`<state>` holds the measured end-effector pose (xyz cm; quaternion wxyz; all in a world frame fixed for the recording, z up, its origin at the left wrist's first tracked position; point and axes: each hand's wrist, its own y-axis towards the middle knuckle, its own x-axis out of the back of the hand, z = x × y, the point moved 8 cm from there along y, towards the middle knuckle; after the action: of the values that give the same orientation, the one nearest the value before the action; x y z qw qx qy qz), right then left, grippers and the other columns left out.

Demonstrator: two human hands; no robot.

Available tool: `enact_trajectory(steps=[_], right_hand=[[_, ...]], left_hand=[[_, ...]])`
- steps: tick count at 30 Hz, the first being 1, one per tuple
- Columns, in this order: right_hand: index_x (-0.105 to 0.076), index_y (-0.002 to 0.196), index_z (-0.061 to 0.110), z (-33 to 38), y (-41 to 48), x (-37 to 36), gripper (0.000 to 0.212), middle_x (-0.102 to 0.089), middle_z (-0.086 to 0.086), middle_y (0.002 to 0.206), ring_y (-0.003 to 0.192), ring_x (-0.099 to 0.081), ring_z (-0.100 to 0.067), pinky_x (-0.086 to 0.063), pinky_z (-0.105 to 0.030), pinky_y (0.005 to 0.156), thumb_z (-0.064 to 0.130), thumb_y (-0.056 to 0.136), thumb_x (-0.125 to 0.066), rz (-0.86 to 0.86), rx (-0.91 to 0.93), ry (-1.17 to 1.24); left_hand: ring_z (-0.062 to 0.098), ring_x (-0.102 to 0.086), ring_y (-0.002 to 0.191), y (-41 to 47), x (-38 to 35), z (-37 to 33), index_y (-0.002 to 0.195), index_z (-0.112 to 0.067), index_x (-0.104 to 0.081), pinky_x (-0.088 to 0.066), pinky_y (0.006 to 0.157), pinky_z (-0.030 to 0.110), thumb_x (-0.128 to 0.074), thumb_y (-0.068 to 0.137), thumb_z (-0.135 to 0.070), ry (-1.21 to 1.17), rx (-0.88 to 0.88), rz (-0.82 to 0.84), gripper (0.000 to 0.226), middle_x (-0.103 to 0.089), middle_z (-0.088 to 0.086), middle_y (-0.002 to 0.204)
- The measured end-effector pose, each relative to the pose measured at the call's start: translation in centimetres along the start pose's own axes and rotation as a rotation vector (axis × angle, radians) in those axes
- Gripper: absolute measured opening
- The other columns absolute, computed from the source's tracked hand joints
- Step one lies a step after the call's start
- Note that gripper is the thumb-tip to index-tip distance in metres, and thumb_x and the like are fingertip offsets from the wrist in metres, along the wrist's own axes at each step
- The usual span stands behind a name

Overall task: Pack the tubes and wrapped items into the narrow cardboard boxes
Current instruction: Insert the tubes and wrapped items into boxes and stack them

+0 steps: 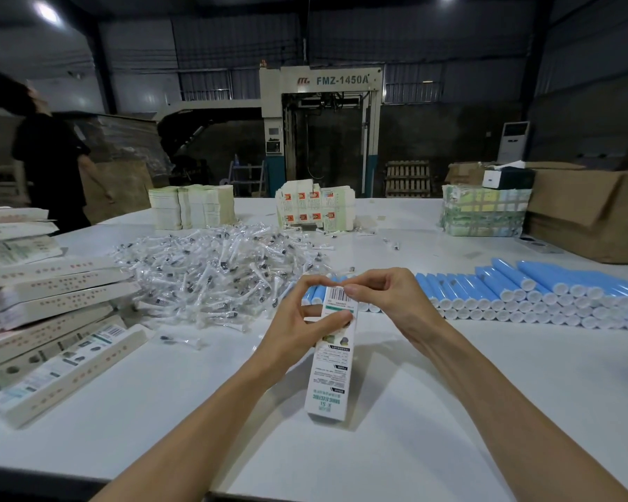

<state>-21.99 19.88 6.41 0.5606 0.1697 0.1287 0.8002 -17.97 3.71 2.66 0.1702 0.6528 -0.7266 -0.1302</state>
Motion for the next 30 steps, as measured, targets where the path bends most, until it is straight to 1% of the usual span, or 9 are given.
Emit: enact_trajectory(steps=[6,10,13,15,18,21,25,28,30], right_hand=[[-0.084,0.092,0.015,-2.3,0.2,-0.7,0.011,-0.081,-0.012,0.096,0.091,-0.077,-0.022,-0.059,-0.028,0.085,0.009,0.094,-0.075,-0.069,-0.057,0.139],[-0.07,0.131,0.018,-4.2,-0.3,-2.0,0.028,-0.075,-0.005,0.121,0.109,-0.074,-0.015,-0.057,-0.033,0.1,0.02,0.103,-0.066,-0.151,-0.087,0.152],[-0.058,0.137,0.031,-4.4,-1.1,-2.7,0.032,-0.07,0.002,0.125,0.095,-0.074,0.0,-0.057,-0.018,0.08,0.039,0.106,-0.058,-0.143,-0.19,0.028],[-0.065,0.13,0.024,-5.2,-1.9,-3.6,0.034,-0.075,-0.003,0.12,0.092,-0.076,-0.007,-0.058,-0.021,0.071,0.047,0.107,-0.053,-0.053,-0.311,0.013],[-0.07,0.126,0.009,-6.0,-3.9,-6.0,0.054,-0.075,-0.019,0.113,0.088,-0.074,-0.033,-0.061,-0.039,0.072,0.054,0.107,-0.048,0.107,-0.528,0.31],[-0.068,0.13,0.009,-4.5,-5.3,-6.5,0.053,-0.07,-0.022,0.113,0.081,-0.068,-0.029,-0.057,-0.037,0.066,0.053,0.104,-0.054,0.2,-0.516,0.483],[-0.067,0.131,0.02,-3.2,-7.0,-3.0,0.043,-0.07,-0.009,0.109,0.08,-0.068,-0.02,-0.053,-0.03,0.059,0.052,0.104,-0.058,0.093,-0.394,0.209],[-0.068,0.127,0.028,-1.9,-9.0,2.4,0.034,-0.073,0.01,0.106,0.084,-0.07,-0.009,-0.052,-0.022,0.065,0.051,0.105,-0.057,-0.111,-0.315,-0.113],[-0.066,0.132,0.029,-0.5,-10.6,7.1,0.036,-0.071,0.008,0.114,0.098,-0.069,-0.015,-0.05,-0.018,0.074,0.051,0.105,-0.056,-0.24,-0.252,-0.293]], left_hand=[[0.028,-0.08,0.09,0.1,0.0,1.0,0.126,-0.032,-0.059,-0.063,0.066,0.036,-0.087,0.092,-0.022,-0.031,0.026,-0.027,0.045,-0.082,0.011,0.106],[0.026,-0.08,0.088,0.5,1.1,2.1,0.128,-0.035,-0.053,-0.06,0.063,0.031,-0.089,0.089,-0.03,-0.088,0.053,-0.156,0.052,-0.081,0.01,0.104],[0.027,-0.08,0.092,0.7,2.9,2.9,0.124,-0.032,-0.045,-0.063,0.068,0.035,-0.085,0.094,-0.022,-0.213,0.075,-0.267,0.051,-0.08,0.01,0.11],[0.027,-0.08,0.091,0.8,3.4,3.4,0.123,-0.03,-0.043,-0.064,0.069,0.036,-0.085,0.09,-0.023,-0.354,0.105,-0.281,0.054,-0.081,0.012,0.106],[0.026,-0.079,0.088,1.2,3.5,3.6,0.125,-0.027,-0.042,-0.065,0.072,0.037,-0.082,0.085,-0.025,-0.442,0.111,-0.268,0.057,-0.08,0.007,0.095],[0.025,-0.075,0.093,1.5,3.6,3.5,0.127,-0.025,-0.044,-0.065,0.084,0.042,-0.08,0.084,-0.027,-0.406,0.092,-0.244,0.056,-0.078,0.003,0.092],[0.018,-0.079,0.104,1.4,1.9,3.0,0.136,-0.035,-0.043,-0.066,0.089,0.036,-0.08,0.085,-0.036,-0.277,0.062,-0.087,0.063,-0.083,0.001,0.106],[0.009,-0.071,0.116,0.9,0.2,2.8,0.142,-0.04,-0.043,-0.058,0.097,0.037,-0.071,0.096,-0.037,0.127,-0.062,0.024,0.055,-0.077,0.0,0.121],[0.007,-0.068,0.115,0.5,-0.6,3.1,0.144,-0.037,-0.047,-0.053,0.096,0.032,-0.066,0.1,-0.038,0.375,-0.192,0.093,0.047,-0.071,-0.009,0.121]])
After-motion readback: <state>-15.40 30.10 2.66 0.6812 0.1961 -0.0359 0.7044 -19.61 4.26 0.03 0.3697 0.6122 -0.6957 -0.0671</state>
